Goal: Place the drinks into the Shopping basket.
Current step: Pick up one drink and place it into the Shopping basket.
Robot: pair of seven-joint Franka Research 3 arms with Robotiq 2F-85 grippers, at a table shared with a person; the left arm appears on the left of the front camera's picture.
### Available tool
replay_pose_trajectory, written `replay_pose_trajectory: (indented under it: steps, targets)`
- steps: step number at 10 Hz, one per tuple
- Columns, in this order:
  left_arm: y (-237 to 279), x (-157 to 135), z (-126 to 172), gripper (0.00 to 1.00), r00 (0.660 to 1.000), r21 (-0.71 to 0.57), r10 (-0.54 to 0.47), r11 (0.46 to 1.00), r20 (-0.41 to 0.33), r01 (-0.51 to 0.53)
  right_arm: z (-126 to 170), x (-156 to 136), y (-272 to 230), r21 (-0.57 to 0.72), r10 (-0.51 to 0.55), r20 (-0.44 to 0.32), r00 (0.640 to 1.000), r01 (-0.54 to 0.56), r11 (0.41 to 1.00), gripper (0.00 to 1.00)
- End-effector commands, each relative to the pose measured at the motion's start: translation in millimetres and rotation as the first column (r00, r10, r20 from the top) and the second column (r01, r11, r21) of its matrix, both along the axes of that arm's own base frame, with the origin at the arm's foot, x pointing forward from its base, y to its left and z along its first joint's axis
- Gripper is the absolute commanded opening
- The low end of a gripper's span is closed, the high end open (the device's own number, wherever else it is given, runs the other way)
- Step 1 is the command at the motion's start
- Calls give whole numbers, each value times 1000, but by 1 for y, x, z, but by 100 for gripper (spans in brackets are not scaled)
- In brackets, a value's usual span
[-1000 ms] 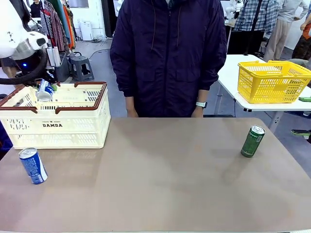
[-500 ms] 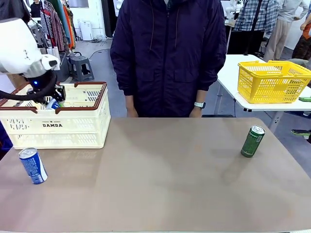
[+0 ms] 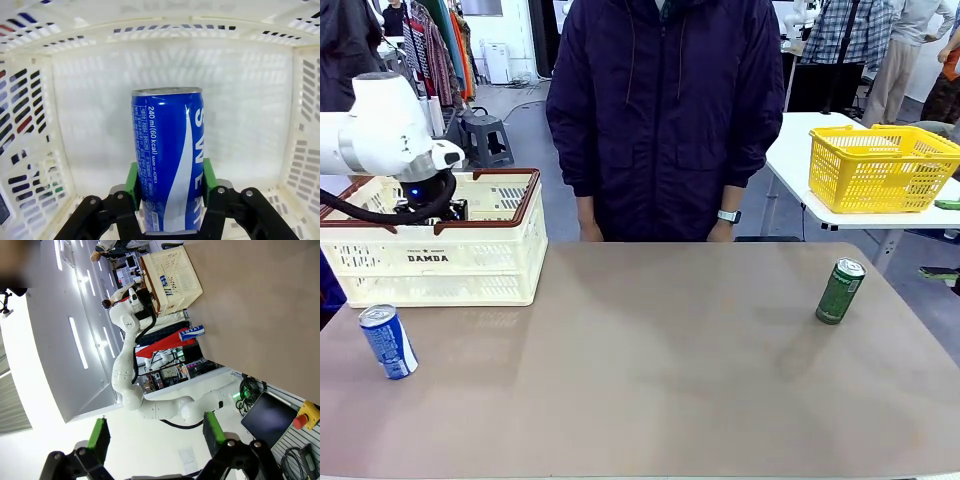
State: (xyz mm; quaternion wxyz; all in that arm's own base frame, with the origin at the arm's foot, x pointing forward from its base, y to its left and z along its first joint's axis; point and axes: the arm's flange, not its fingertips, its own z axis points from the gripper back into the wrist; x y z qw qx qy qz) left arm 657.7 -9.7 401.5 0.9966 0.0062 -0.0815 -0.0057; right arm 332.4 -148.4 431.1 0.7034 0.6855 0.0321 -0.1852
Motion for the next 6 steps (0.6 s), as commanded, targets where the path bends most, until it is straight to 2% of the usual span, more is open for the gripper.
replay_pose_trajectory:
  steps: [1, 2, 3, 6]
  targets:
    - [-2, 9, 4, 35, 1000, 29, 24, 999, -9, -24, 5, 1, 0, 10, 1, -18, 1000, -1, 1000, 100]
    - [-2, 9, 5, 92, 1000, 33, 28, 999, -15, -27, 5, 1, 0, 10, 1, -18, 1000, -1, 1000, 100]
    - [1, 10, 7, 100, 999, 25, 34, 999, -10, -34, 5, 1, 0, 10, 1, -18, 1000, -1, 1000, 100]
    - [5, 8, 9, 100, 999, 16, 38, 999, -15, -37, 5, 1, 0, 10, 1, -18, 1000, -1, 1000, 100]
